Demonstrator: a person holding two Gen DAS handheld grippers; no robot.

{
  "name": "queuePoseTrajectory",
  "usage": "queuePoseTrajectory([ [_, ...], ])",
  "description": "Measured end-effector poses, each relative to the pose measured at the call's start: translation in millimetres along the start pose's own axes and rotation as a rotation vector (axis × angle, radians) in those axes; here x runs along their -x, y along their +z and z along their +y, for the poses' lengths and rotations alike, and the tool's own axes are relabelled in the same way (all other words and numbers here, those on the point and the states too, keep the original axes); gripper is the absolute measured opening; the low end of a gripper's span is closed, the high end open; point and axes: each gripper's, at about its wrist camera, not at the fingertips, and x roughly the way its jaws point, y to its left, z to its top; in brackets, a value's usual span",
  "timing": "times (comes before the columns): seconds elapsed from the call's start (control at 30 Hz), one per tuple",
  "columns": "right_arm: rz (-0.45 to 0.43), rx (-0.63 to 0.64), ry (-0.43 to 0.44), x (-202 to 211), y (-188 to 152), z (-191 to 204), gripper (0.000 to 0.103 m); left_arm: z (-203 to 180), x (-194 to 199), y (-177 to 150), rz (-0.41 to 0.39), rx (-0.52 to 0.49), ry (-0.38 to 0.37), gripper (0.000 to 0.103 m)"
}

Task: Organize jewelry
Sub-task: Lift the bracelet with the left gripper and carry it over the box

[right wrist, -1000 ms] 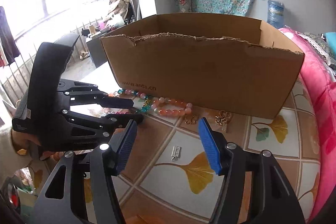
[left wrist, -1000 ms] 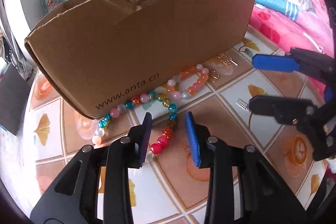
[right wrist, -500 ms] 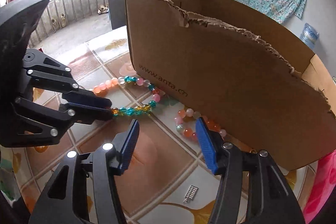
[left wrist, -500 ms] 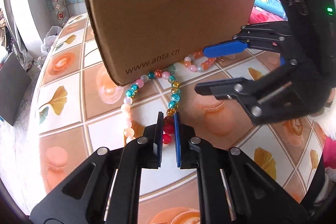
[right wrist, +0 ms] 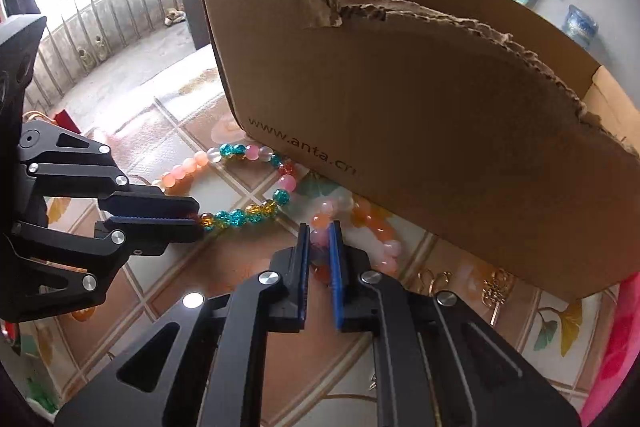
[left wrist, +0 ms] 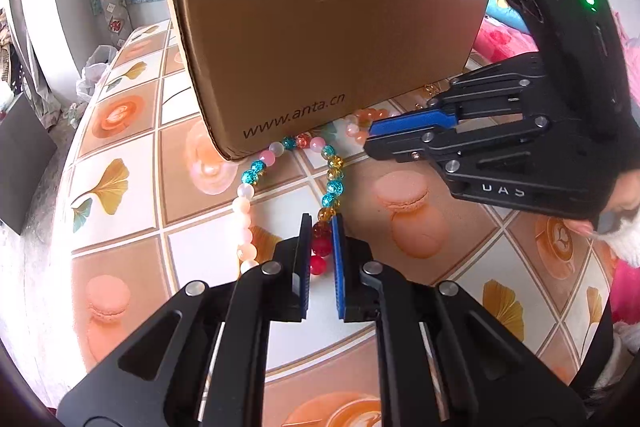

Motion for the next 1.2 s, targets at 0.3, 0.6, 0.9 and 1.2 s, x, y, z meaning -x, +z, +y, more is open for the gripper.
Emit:
queuePoseTrajectory([
  [0.3,-0.188,-0.23,0.077,71,-5,-38,0.01,1,35,7,-0.118,0.062,0.009,0.009],
  [0.6,-0.355,-0.274,0.118,154,4,-69,0.01,-5,103,65,-0.296,0.016,0.03,0.009],
  [0.9,-0.427,-0.245,0.069,154,63,-100,0.01,-1,115,156,-0.327,0.03,-0.001,0.009],
  [1.2,-0.339,-0.34,-0.005,99,100,-143,0.01,25,2,211,-0.072,0.072,0.051,0.009],
])
